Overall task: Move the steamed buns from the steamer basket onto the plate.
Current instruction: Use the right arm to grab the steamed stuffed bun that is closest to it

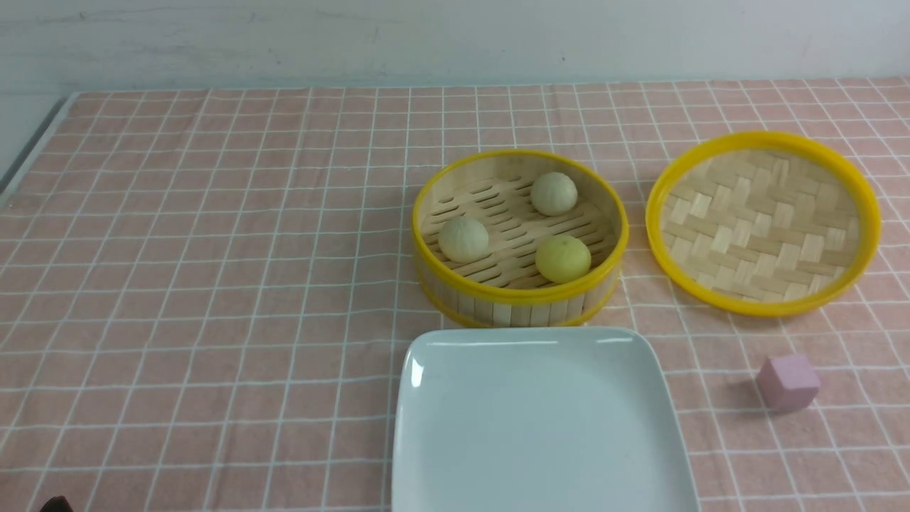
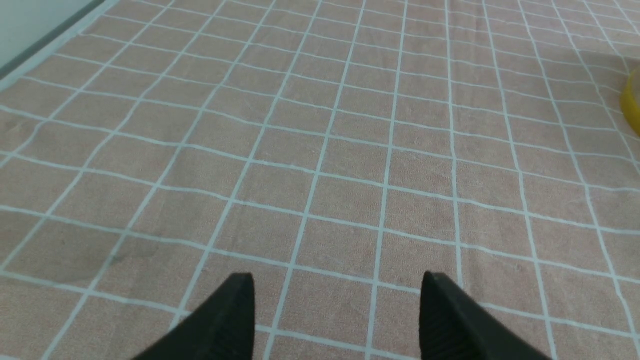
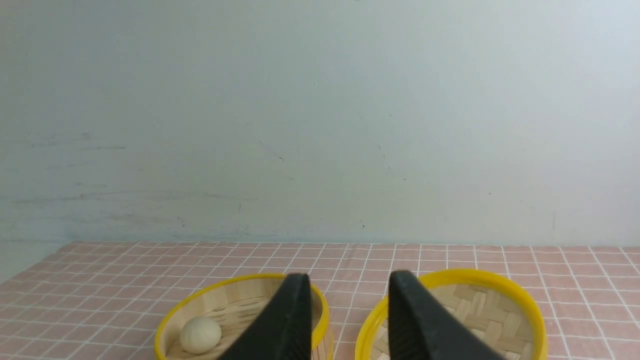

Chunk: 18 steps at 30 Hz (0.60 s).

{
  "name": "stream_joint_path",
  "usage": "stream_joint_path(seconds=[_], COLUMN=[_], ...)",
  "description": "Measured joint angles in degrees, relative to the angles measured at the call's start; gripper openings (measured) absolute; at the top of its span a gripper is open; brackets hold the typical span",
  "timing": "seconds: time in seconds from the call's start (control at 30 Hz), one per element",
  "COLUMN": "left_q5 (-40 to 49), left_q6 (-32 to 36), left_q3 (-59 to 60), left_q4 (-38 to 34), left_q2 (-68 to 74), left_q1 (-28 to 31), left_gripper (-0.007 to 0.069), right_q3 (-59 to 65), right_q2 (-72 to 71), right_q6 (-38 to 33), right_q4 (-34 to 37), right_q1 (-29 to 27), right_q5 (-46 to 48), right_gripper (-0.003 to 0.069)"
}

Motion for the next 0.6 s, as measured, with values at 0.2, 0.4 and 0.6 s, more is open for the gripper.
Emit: stream_joint_path(seconds=[0.2, 0.4, 0.6], left_q5=[-1.5, -9.6, -17.4], left_q6=[-0.8, -1.7, -1.8], left_q3=[0.3, 0.6, 0.6], left_q4=[-3.7, -13.7, -21.5], left_q2=[0.0, 0.0, 0.0], left_q1=[0.0, 0.0, 0.0], left_gripper=[0.0453, 0.0453, 0.0453], right_q3=[0.0, 0.0, 0.0], right_q2=[0.0, 0.0, 0.0], right_q6=[0.0, -2.6, -8.9], right_q4=[3.5, 9.1, 12.5], right_q1=[0.0, 0.0, 0.0], right_q5=[1.3, 4.2, 6.4], right_gripper=[0.0240, 0.0240, 0.0240])
